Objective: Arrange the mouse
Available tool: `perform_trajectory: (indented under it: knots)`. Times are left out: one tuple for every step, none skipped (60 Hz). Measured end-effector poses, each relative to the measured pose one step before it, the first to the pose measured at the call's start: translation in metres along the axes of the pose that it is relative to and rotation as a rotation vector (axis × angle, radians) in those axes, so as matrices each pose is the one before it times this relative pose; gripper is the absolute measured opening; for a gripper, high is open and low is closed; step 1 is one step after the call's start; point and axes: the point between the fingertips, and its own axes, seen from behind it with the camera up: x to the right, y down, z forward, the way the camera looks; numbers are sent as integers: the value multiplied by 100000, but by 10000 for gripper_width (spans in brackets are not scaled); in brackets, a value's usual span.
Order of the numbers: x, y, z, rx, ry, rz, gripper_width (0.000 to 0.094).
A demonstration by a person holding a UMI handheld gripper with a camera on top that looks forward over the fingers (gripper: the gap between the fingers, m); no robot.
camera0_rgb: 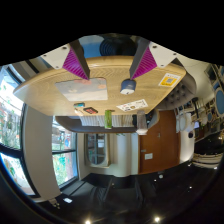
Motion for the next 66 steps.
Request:
perform_trajectory:
  knots:
    - [-56, 44, 64, -212, -215, -224, 842]
    - [-55, 55, 93, -287, -203, -245, 842]
    - [-76, 47, 127, -271, -299, -299, 844]
    - [-149, -10, 160, -152, -494, -356, 840]
    - [-224, -14, 245, -29, -721, -424, 839]
    - [-219, -26, 289, -10, -754, -469, 840]
    - [-193, -61, 286, 85, -744, -374, 841]
    - [-221, -40, 356, 55, -716, -264, 839]
    - [-350, 125, 244, 100, -579, -135, 839]
    - [-230, 5, 497, -155, -713, -105, 839]
    - [-280, -2, 454, -253, -702, -69, 838]
    - [-275, 33, 445, -306, -756, -31, 838]
    - [-267, 70, 495, -441, -788, 45, 838]
    - [-287, 78, 548, -553, -781, 59, 837]
    - [-272, 75, 578, -546, -767, 145, 838]
    - [-268, 79, 581, -543, -652, 200, 837]
    - [-316, 51, 449, -700, -646, 211, 838]
    - [-295, 93, 644, -580, -692, 185, 838]
    - [-316, 160, 822, -417, -672, 204, 837]
    - [-283, 51, 451, -681, -636, 147, 837]
    - [-306, 116, 661, -489, -693, 47, 837]
    - [-318, 131, 694, -525, -698, 55, 837]
    - [-281, 160, 688, -587, -681, 57, 838]
    - [-266, 153, 694, -678, -626, 151, 838]
    - [-252, 161, 658, -724, -541, 118, 836]
    - [-247, 155, 661, -783, -534, 10, 837]
    - [-219, 152, 659, -795, -536, -133, 837]
    - [-206, 122, 632, -665, -521, -119, 839]
    - [-161, 81, 617, -512, -335, -32, 838]
    - [-123, 32, 568, -403, -152, -67, 836]
    - [-42, 33, 575, -402, 8, -146, 836]
    - [-51, 75, 541, -472, 208, -215, 835]
    - [44, 76, 543, -566, 301, -294, 834]
    - [35, 70, 514, -597, 296, -345, 835]
    - [98, 79, 534, -666, 440, -212, 836]
    - [104, 41, 497, -687, 521, -36, 836]
    - [61, 85, 469, -718, 427, 126, 835]
    - [17, 29, 460, -704, 283, 208, 834]
    - [-40, 8, 466, -733, 86, 277, 835]
    - [-106, 14, 432, -677, -46, 414, 834]
    - [-86, 32, 423, -731, 13, 469, 832]
    - [-82, 47, 399, -871, -91, 479, 832]
    - [-48, -38, 318, -712, -21, 366, 835]
    - [-50, -407, 339, 758, 248, 55, 834]
    - [5, -147, 285, -90, 378, -150, 833]
    - [23, -24, 287, -600, 428, 109, 830]
    - [-3, 25, 189, -893, 519, -38, 829]
    - [6, -186, 104, -267, 529, -195, 825]
    - [-19, -75, 137, -574, 364, -330, 820]
    - [-61, -11, 91, -844, 192, -191, 815]
    - [-74, -34, 48, -685, 91, -269, 810]
    - [-43, -90, 70, -367, 163, -382, 805]
    - [12, -46, 113, -388, 286, -399, 797]
    - [90, -66, 119, -341, 533, -396, 785]
    - [90, -78, 90, -173, 578, -425, 761]
    - [124, -58, 87, -241, 736, -501, 732]
    - [34, -116, 99, 188, 304, 4, 700]
    - [37, -8, 302, -111, -247, 392, 656]
    - [12, -29, 44, 19, 38, 401, 617]
    - [-69, -19, 74, 24, -258, 362, 608]
    - [11, -5, 12, 63, -88, 394, 607]
    - [-3, -48, 12, 293, -51, 24, 596]
    - [-408, -183, 405, 83, 220, -302, 587]
    - [80, 54, -51, 296, -192, -629, 575]
    - [-6, -36, 6, 648, -283, -594, 563]
    - [-11, -4, -33, 738, -228, -278, 553]
